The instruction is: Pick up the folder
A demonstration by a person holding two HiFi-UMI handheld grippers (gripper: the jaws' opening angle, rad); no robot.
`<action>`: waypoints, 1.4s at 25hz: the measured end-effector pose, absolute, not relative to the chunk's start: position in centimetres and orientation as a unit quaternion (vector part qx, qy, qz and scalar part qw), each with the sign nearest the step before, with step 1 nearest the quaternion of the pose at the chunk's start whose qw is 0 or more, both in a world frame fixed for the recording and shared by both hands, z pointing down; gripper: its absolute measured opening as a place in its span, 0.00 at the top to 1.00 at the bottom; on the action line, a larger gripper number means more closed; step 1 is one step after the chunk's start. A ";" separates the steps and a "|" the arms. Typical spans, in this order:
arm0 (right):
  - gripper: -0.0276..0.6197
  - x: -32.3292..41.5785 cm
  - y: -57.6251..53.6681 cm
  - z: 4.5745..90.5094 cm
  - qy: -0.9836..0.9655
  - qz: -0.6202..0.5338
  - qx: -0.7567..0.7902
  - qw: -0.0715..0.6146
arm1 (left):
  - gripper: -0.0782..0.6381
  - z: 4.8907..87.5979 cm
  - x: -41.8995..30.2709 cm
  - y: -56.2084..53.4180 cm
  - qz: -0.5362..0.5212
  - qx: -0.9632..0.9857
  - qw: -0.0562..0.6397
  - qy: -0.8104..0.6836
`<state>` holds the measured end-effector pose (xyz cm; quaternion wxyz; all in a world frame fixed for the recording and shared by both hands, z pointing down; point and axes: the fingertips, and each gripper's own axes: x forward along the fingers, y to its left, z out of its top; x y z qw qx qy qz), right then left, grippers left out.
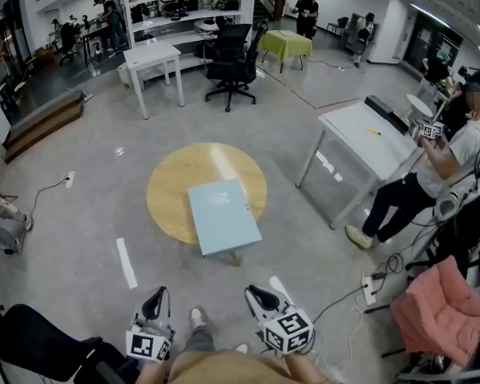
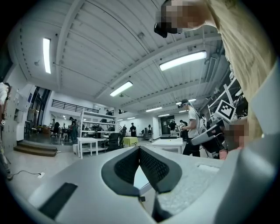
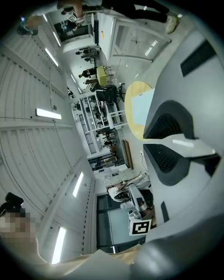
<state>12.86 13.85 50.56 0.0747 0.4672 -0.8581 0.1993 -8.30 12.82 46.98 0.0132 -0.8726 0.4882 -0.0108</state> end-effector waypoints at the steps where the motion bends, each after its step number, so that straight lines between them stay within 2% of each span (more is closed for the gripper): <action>1: 0.92 12.5 13.2 50.6 -0.856 0.203 0.470 0.076 | 0.89 47.0 -8.6 12.1 -0.011 -0.875 0.012 0.484; 8: 0.92 7.4 4.4 50.6 -0.845 0.215 0.481 0.087 | 0.89 48.4 -13.0 2.0 -0.006 -0.886 -0.022 0.462; 13: 0.92 3.6 -1.4 50.4 -0.841 0.206 0.491 0.098 | 0.89 47.0 -16.2 -5.0 0.010 -0.897 -0.007 0.443; 18: 0.92 0.9 -4.7 51.5 -0.830 0.195 0.508 0.119 | 0.89 49.5 -18.7 -9.6 0.015 -0.905 -0.024 0.425; 24: 0.92 1.8 -7.3 53.8 -0.813 0.206 0.527 0.138 | 0.89 51.7 -17.6 -14.5 0.015 -0.916 -0.048 0.398; 35: 0.92 5.4 -11.8 57.1 -0.822 0.239 0.504 0.115 | 0.89 51.7 -14.4 -18.5 0.002 -0.904 -0.041 0.425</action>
